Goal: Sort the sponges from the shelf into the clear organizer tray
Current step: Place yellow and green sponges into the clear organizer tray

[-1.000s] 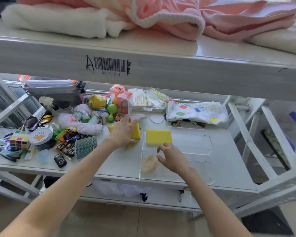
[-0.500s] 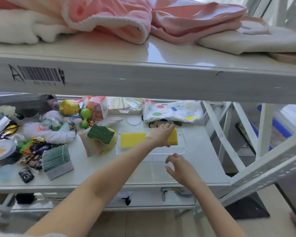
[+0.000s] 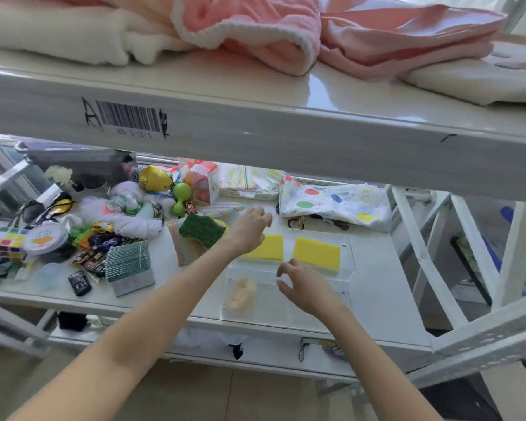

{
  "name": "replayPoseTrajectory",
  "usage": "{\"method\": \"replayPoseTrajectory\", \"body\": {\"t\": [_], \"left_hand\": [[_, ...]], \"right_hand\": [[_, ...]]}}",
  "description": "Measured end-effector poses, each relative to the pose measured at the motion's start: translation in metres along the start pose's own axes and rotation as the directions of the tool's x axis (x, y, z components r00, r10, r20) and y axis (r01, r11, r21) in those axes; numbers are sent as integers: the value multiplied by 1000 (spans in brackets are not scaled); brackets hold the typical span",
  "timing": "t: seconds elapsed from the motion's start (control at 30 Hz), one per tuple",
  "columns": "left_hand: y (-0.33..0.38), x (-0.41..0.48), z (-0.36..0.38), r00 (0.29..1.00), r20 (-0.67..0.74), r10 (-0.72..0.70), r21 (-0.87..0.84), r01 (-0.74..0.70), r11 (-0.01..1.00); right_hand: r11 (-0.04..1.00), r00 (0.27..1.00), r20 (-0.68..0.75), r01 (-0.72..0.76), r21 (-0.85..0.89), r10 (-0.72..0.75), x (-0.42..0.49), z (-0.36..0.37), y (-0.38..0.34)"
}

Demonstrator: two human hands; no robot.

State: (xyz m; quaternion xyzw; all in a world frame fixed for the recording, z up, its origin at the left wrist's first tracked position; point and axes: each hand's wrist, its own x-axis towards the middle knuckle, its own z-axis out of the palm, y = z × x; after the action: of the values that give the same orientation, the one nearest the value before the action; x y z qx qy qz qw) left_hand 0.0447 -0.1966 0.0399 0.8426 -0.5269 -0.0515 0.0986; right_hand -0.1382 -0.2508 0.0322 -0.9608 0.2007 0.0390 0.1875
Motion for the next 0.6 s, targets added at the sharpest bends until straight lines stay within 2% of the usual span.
{"method": "replayPoseTrajectory", "body": {"t": [0.1,0.17,0.23,0.3,0.47,0.6], "left_hand": [[-50,-22,-9,996,-18,-88,73,89,993],[-78,-35,-9,981,102,-165,154,148,977],[-100,-40,-3,956,221,-194,215,146,966],[-114,-40,5,951,248,-183,251,119,961],[-124,-42,10,977,165,-135,286,84,954],[-138,-50,5,981,100,-167,211,143,967]], "right_hand": [[999,999,2,49,1,-49,15,5,-23],[997,997,-3,71,-9,-71,23,10,-37],[996,996,-13,86,-8,-86,30,16,-51],[995,995,-12,102,9,-102,35,22,-64],[993,993,18,118,20,-119,48,39,-88],[991,989,64,133,-7,-132,63,51,-104]]}}
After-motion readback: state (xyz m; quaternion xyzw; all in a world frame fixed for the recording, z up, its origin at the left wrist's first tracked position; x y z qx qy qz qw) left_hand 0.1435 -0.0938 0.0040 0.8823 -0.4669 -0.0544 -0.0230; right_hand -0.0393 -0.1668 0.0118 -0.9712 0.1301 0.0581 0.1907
